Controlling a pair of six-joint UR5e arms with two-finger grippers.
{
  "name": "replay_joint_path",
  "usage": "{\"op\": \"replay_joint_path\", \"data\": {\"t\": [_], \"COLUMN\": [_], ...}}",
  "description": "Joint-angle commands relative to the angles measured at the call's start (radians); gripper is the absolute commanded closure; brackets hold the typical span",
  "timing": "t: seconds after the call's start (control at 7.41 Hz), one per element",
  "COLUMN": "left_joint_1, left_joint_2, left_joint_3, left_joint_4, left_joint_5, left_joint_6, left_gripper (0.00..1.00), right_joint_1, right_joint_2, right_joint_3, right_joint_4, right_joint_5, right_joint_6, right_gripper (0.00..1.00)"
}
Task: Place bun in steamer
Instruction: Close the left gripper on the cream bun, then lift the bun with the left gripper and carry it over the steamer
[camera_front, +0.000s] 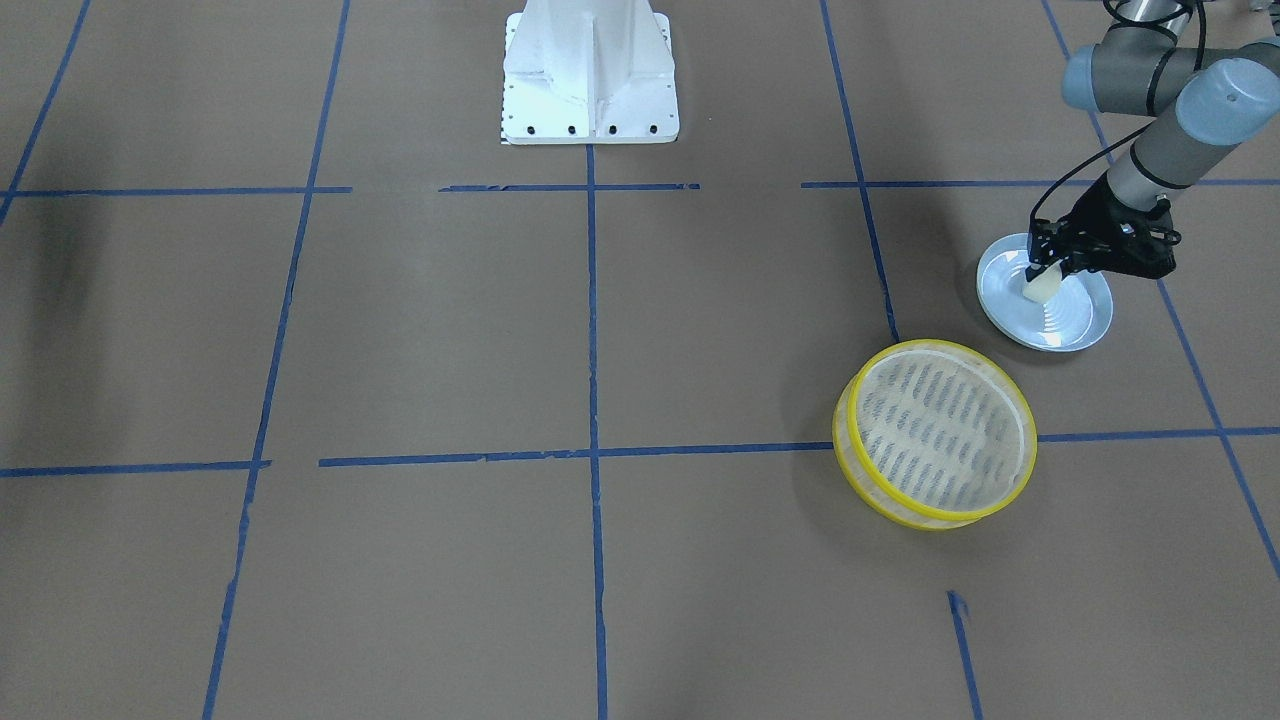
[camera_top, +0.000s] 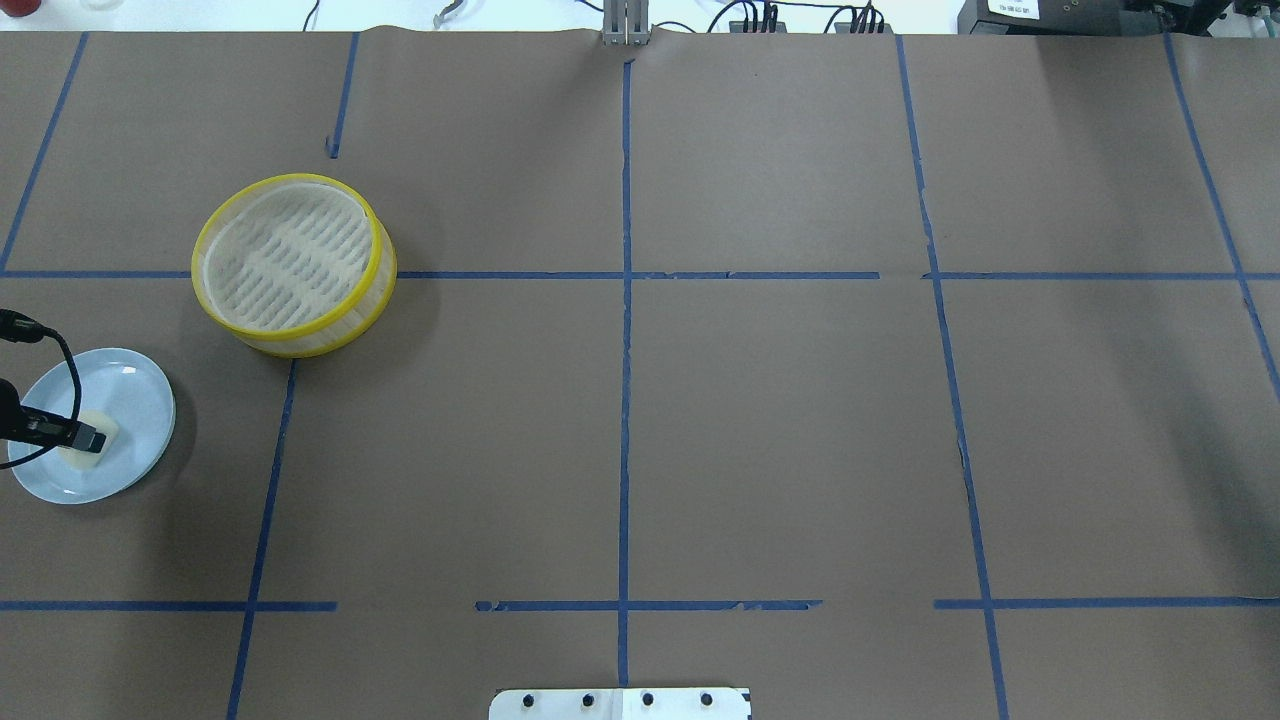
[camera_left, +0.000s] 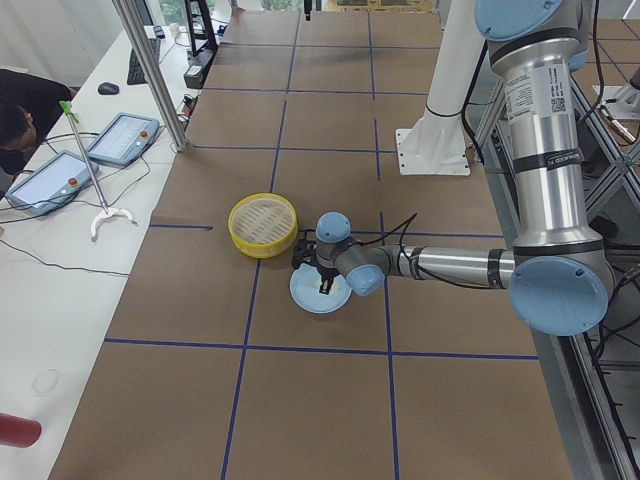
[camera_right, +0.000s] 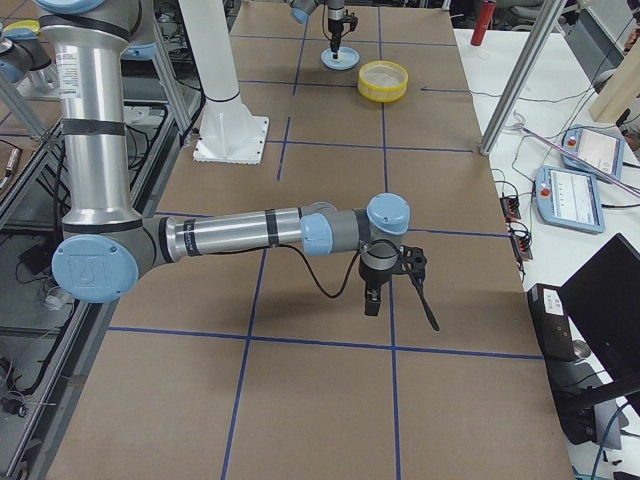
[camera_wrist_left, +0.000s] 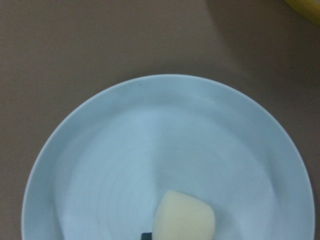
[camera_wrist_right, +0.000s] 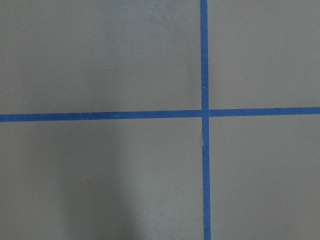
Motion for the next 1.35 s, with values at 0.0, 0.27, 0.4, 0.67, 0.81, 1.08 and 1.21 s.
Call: {"op": "replay_joint_path", "data": {"t": [0.0, 0.27, 0.4, 0.67, 0.81, 1.08, 1.21], "left_joint_1": [-0.002, -0.008, -0.009, -0.031, -0.098, -0.225, -0.241], "left_joint_2": [0.001, 0.040, 0.037, 0.018, -0.030, -0.304, -0.472], "left_joint_3": [-0.009, -0.099, -0.201, -0.318, -0.332, -0.320, -0.298], "left_joint_4": [0.001, 0.038, 0.185, 0.414, 0.502, 0.902, 1.095], "left_joint_5": [-0.007, -0.015, -0.015, -0.014, -0.015, -0.007, 0.000], "left_joint_6": [0.002, 0.002, 0.003, 0.078, 0.115, 0.303, 0.343], "left_gripper": [0.63, 0.63, 0.63, 0.63, 0.63, 0.63, 0.63], "right_joint_1": [0.000, 0.000, 0.000, 0.000, 0.000, 0.000, 0.000], "right_joint_2": [0.000, 0.000, 0.000, 0.000, 0.000, 0.000, 0.000], "right_joint_3": [0.000, 0.000, 0.000, 0.000, 0.000, 0.000, 0.000], "right_joint_4": [0.000, 0.000, 0.000, 0.000, 0.000, 0.000, 0.000], "right_joint_5": [0.000, 0.000, 0.000, 0.000, 0.000, 0.000, 0.000], "right_joint_6": [0.000, 0.000, 0.000, 0.000, 0.000, 0.000, -0.002], "right_gripper": [0.00, 0.00, 0.00, 0.00, 0.00, 0.00, 0.00]}}
